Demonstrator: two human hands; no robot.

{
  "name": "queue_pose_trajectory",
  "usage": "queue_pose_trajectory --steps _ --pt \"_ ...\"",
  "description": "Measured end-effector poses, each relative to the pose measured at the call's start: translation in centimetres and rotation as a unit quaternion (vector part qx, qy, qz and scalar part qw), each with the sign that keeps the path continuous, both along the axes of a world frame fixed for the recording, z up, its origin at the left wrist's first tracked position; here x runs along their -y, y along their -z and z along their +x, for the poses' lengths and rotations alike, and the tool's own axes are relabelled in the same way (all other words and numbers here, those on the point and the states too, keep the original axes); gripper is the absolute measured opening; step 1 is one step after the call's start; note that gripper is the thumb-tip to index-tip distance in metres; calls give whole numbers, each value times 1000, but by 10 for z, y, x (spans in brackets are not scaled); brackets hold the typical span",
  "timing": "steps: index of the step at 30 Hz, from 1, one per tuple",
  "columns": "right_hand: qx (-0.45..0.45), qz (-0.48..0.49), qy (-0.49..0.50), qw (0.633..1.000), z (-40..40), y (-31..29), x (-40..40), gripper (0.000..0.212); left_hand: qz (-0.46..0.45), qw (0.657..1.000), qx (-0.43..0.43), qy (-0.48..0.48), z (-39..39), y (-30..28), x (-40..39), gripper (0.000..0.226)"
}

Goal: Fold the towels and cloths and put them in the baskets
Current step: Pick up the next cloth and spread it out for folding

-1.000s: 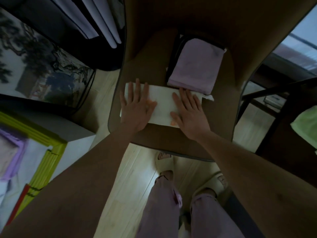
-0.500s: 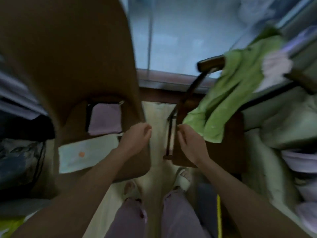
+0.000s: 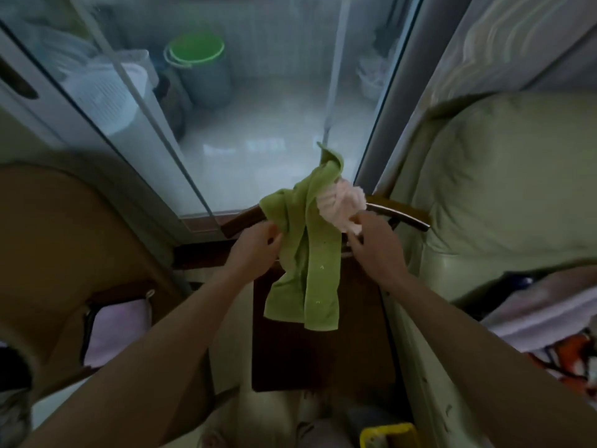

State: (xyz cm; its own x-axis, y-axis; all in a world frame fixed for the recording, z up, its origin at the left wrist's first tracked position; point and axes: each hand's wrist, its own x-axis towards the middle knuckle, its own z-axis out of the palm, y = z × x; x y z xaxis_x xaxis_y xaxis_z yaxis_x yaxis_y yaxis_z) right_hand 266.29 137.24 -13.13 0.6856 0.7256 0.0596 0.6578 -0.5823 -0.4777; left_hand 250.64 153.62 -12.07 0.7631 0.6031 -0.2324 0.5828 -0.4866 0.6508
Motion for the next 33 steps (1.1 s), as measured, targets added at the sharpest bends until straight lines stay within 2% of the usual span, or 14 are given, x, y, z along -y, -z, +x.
queue_pose_trajectory --steps 4,7,9,11,14,17,21,25,30,33 --pt "1 21 29 999 46 0 -26 31 25 999 17 10 37 -7 7 23" --pt "-47 -17 83 995 67 9 -49 48 62 998 31 -8 60 -4 8 30" --pt "-90 -46 75 992 73 15 -62 59 78 996 16 -51 71 5 4 39" --pt "-122 -57 48 990 73 19 -70 61 102 992 -11 -70 82 18 -3 48" --pt "-146 -9 53 988 68 24 -78 53 92 991 -10 -101 98 29 -11 51" --pt "-185 43 66 980 65 26 -83 45 41 987 11 -158 111 29 -19 37" --pt "-216 94 65 970 73 26 -81 15 9 982 30 -189 116 29 -35 20" --pt "-194 116 100 969 82 19 -75 13 -8 976 29 -218 114 16 -39 17" --pt "-115 155 186 963 92 -14 -68 4 5 957 51 -286 112 -10 -50 18" --pt "-87 190 247 946 100 -38 -63 13 17 940 63 -335 113 -22 -60 20"
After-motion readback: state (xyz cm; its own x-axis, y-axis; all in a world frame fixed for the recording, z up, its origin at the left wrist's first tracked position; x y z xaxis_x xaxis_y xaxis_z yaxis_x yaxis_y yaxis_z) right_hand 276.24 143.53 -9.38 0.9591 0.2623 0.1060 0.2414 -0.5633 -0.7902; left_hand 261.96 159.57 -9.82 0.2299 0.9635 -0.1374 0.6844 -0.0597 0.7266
